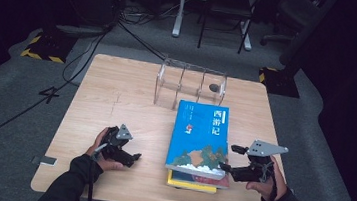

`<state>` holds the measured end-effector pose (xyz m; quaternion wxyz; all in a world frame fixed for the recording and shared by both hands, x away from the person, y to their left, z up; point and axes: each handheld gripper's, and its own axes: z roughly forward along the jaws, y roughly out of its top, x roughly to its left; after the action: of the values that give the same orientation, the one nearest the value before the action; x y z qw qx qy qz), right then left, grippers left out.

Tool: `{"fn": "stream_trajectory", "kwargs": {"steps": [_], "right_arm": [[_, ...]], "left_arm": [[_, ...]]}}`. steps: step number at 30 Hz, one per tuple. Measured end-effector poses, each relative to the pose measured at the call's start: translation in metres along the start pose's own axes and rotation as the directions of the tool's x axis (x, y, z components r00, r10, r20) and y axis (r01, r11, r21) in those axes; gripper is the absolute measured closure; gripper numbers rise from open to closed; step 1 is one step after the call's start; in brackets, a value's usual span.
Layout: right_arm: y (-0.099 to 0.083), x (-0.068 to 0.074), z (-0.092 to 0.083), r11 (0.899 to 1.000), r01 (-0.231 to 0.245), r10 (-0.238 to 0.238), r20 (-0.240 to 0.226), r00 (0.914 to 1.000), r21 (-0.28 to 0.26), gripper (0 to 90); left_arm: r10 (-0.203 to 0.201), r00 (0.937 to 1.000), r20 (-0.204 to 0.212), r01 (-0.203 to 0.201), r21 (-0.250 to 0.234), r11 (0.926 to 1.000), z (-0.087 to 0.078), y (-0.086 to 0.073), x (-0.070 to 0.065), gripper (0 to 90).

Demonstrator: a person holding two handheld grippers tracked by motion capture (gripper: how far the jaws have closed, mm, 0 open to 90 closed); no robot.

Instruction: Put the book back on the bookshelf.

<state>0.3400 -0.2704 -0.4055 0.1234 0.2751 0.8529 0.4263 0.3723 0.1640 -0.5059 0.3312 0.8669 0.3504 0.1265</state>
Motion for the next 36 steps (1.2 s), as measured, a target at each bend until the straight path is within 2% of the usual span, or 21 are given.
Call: {"fn": "stream_trajectory", "kwargs": {"steps": [2,4,5,7,8,10,11,13,14,17,19,21,23,24,26,28,31,34,36], "right_arm": [[0.000,-0.002,0.006,1.000,-0.010,0.010,0.001,0.9999,0.025,18.3],[-0.001,-0.009,0.010,0.998,-0.054,0.055,-0.028,0.9981,0.033,15.5],[-0.001,-0.009,0.010,0.998,-0.054,0.055,-0.028,0.9981,0.033,15.5],[0.000,-0.014,0.014,0.996,-0.071,0.074,-0.064,0.9952,0.048,14.9],[0.001,-0.016,0.016,0.995,-0.079,0.084,-0.087,0.9926,0.058,13.5],[0.003,-0.023,0.024,0.993,-0.097,0.106,-0.130,0.9859,0.075,9.4],[0.003,-0.026,0.028,0.989,-0.119,0.132,-0.152,0.9796,0.090,6.6],[0.004,-0.031,0.036,0.984,-0.142,0.159,-0.174,0.9718,0.104,0.9],[0.004,-0.032,0.038,0.983,-0.142,0.161,-0.179,0.9705,0.113,0.2],[0.007,-0.034,0.039,0.984,-0.128,0.149,-0.182,0.9718,0.124,0.0],[0.008,-0.034,0.039,0.984,-0.123,0.145,-0.181,0.9727,0.128,0.0],[0.009,-0.035,0.040,0.985,-0.119,0.142,-0.182,0.9731,0.128,0.0],[0.008,-0.035,0.040,0.985,-0.120,0.141,-0.181,0.9732,0.122,0.0],[0.008,-0.034,0.040,0.986,-0.118,0.139,-0.181,0.9737,0.121,0.0],[0.009,-0.034,0.040,0.986,-0.109,0.130,-0.175,0.9759,0.124,0.1],[0.010,-0.033,0.039,0.987,-0.105,0.126,-0.170,0.9775,0.124,0.2],[0.011,-0.031,0.039,0.989,-0.086,0.105,-0.162,0.9812,0.119,0.2],[0.013,-0.030,0.038,0.991,-0.066,0.083,-0.156,0.9843,0.113,0.3],[0.014,-0.029,0.037,0.993,-0.053,0.069,-0.154,0.9857,0.107,0.3]], "left_arm": [[0.006,1.0000,0.004,-0.006,0.003,1.0000,0.001,0.001,-0.001,0.4],[0.009,0.9999,0.007,-0.009,-0.003,1.0000,0.002,0.003,-0.001,2.1],[0.012,0.9999,0.011,-0.012,-0.003,0.9999,0.003,0.004,-0.002,2.1],[0.034,0.9991,0.028,-0.033,-0.026,0.9991,0.004,0.008,-0.003,9.5],[0.048,0.9984,0.031,-0.047,-0.033,0.9984,0.005,0.010,-0.003,15.8],[0.068,0.9971,0.034,-0.068,-0.021,0.9975,0.009,0.017,-0.005,16.2],[0.076,0.9964,0.037,-0.076,-0.015,0.9970,0.010,0.020,-0.006,17.7],[0.090,0.9953,0.035,-0.089,-0.046,0.9950,0.012,0.028,-0.006,21.5],[0.099,0.9946,0.032,-0.097,-0.050,0.9940,0.013,0.030,-0.006,21.5],[0.097,0.9938,0.053,-0.095,-0.051,0.9942,0.019,0.043,-0.002,22.6],[0.107,0.9925,0.059,-0.103,-0.054,0.9932,0.021,0.047,0.000,29.9],[0.109,0.9914,0.074,-0.104,-0.059,0.9928,0.027,0.057,0.002,30.4],[0.129,0.9895,0.066,-0.125,-0.056,0.9905,0.034,0.065,0.004,30.6],[0.147,0.9881,0.046,-0.144,-0.068,0.9872,0.039,0.070,0.006,30.9],[0.142,0.9875,0.069,-0.138,-0.055,0.9889,0.049,0.079,0.010,32.0],[0.137,0.9886,0.062,-0.134,-0.060,0.9892,0.056,0.088,0.013,32.0],[0.117,0.9906,0.071,-0.111,-0.083,0.9903,0.063,0.099,0.017,31.9],[0.112,0.9903,0.082,-0.102,-0.115,0.9882,0.069,0.108,0.016,31.9],[0.101,0.9908,0.090,-0.090,-0.124,0.9882,0.070,0.109,0.016,32.0]]}}
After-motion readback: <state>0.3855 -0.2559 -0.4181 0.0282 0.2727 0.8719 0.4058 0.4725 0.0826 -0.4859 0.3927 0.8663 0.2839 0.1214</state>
